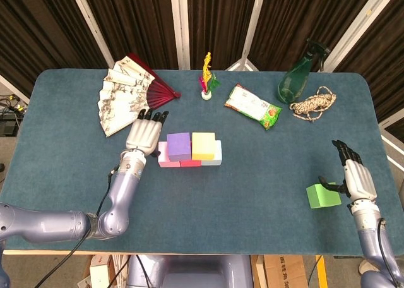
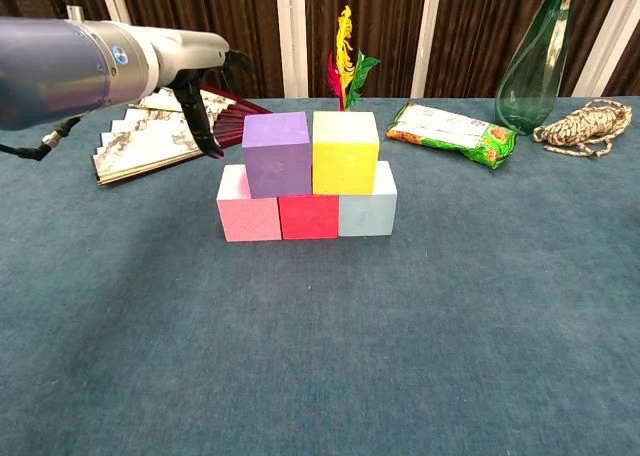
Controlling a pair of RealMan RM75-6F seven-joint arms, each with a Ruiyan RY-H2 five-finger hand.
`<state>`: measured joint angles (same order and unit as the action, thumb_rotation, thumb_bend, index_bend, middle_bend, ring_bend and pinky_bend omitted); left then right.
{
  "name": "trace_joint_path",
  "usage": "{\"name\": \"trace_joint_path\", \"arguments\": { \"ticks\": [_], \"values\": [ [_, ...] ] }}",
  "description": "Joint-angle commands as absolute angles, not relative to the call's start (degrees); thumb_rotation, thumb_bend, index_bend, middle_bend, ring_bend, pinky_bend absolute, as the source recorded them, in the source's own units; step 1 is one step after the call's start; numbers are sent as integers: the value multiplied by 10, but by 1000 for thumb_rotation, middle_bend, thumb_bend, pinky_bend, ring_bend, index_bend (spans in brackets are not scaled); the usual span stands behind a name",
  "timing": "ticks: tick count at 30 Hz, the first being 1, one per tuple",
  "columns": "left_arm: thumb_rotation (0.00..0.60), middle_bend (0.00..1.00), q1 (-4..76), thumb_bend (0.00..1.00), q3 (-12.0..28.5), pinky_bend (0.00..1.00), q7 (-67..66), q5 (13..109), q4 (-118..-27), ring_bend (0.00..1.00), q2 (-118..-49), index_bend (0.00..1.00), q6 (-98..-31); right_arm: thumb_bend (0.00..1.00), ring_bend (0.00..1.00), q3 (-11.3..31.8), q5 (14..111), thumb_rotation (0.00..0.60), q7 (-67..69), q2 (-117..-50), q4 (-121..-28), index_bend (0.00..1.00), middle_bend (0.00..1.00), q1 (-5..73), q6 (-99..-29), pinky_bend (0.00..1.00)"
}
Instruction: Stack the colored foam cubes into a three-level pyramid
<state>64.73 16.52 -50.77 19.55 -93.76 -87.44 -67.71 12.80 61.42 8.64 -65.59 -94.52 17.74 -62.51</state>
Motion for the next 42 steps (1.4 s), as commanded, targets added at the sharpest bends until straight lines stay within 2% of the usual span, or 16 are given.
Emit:
{"name": "trace_joint_path", "arguments": {
  "ticks": [1,4,9,19,42],
  "values": [
    [600,116,649,231,168,29,-506,194,-929,0,-878,0,-675,324,0,128,614,600,87,-656,-946,0,0,177,-625,0],
    [600,116,651,302,170,29,-504,197,-921,0,-884,0,-674,324,0,128,613,600,86,-656,-945,0,0,178,-624,0],
    [600,116,656,346,174,29,-505,196,-906,0,-893,0,-670,324,0,129,612,600,88,-655,-943,0,0,177,-625,0],
    [600,116,654,347,179,29,-505,188,-888,0,-891,0,-667,324,0,130,609,600,93,-655,-941,0,0,177,-620,0],
    [600,116,664,373,192,29,-492,197,-834,0,-934,0,-651,324,0,131,605,600,93,-656,-937,0,0,178,-617,0]
  ]
}}
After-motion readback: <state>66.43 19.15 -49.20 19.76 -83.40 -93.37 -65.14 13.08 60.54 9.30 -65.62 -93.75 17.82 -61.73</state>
